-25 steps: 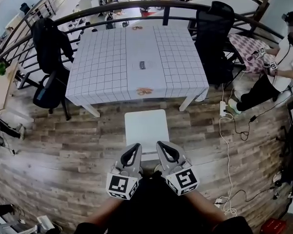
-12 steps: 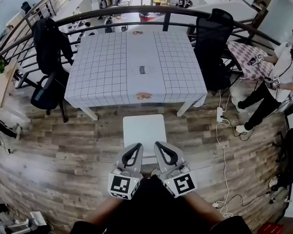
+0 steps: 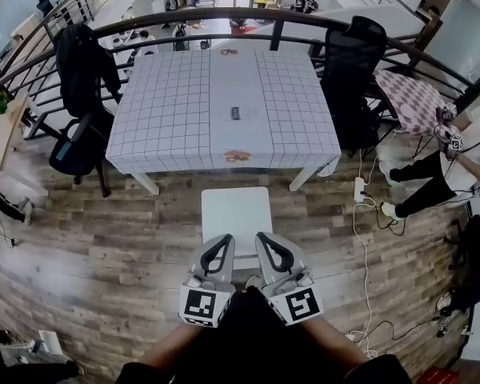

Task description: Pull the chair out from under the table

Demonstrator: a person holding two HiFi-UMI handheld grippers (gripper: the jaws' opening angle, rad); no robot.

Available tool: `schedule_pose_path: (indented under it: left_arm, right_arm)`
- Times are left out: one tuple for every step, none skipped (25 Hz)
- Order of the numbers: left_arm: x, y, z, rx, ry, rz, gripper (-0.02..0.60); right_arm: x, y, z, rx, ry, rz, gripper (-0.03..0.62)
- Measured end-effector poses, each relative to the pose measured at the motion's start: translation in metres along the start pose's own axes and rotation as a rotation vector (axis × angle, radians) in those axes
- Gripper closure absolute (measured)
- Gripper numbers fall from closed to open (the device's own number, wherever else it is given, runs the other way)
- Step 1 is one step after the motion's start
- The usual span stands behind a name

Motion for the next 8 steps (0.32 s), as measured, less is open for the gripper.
schedule_pose_path:
  left_arm:
    - [-0.005,-0.002,0.005,0.002,0.007,0.006,0.572]
    - [-0.006,-0.006,0.008,0.002,0.005,0.005,0.571]
    - [-0.003,-0.012,0.009,-0.001,-0.003,0.001,0.572]
    - [0.003,-0.02,0.009,-0.004,-0.012,-0.004,0.572]
    - [0.01,-0.027,0.008,-0.008,-0.02,-0.008,0.572]
    - [0.018,-0.035,0.006,-0.013,-0.026,-0.01,0.572]
    - [0.024,-0.042,0.005,-0.017,-0.031,-0.012,0.571]
    - [0.031,-0.049,0.004,-0.021,-0.036,-0.014,0.572]
  right_arm:
    - [-0.004,-0.006,0.0,0.002,0.001,0.005,0.597]
    - [-0.005,-0.01,-0.003,0.004,-0.001,0.005,0.597]
    - [-0.002,-0.013,-0.008,0.005,-0.003,0.001,0.597]
    - [0.005,-0.014,-0.015,0.007,-0.003,-0.005,0.597]
    - [0.014,-0.014,-0.022,0.008,-0.004,-0.011,0.597]
    - [0.024,-0.015,-0.028,0.01,-0.006,-0.016,0.597]
    - [0.034,-0.015,-0.035,0.01,-0.008,-0.022,0.597]
    - [0.043,-0.016,-0.041,0.011,-0.01,-0.028,0.597]
Point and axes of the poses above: the fingertips, and each gripper's own axes: y backward along the fingers, z to its left, x out of its underside, the point moved 5 cm from there along y, backward along the fingers, and after that the axes turned 2 degrees about x, right-handed, at the moved point
